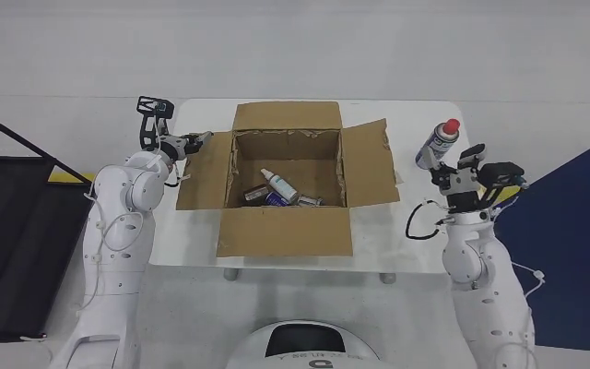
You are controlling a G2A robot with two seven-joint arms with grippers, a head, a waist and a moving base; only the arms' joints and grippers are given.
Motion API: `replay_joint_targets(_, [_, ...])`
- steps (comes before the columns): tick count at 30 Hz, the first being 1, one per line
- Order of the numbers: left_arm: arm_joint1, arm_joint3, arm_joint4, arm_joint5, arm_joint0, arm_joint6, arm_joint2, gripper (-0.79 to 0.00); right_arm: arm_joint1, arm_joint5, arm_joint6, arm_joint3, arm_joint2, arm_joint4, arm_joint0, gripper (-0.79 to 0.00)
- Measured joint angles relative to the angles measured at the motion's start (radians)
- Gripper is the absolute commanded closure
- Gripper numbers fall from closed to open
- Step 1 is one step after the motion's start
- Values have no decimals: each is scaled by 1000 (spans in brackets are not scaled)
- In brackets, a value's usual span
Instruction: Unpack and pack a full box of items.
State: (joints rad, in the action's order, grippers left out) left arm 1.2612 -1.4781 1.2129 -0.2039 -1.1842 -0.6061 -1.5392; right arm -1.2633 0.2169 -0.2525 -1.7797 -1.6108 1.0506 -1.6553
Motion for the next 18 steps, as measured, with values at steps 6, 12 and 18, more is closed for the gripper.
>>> replay_joint_targets(6, [0,0,0,0,0,0,0,-785,-8,160,144,-91,178,-13,105,-785])
replay_joint_targets(12, [0,0,0,0,0,0,0,-785,-16,274,431,-26,316,-202,285,-785])
replay_joint_targets(18, [0,0,0,0,0,0,0,-785,-16,274,429,-25,315,-201,283,-785])
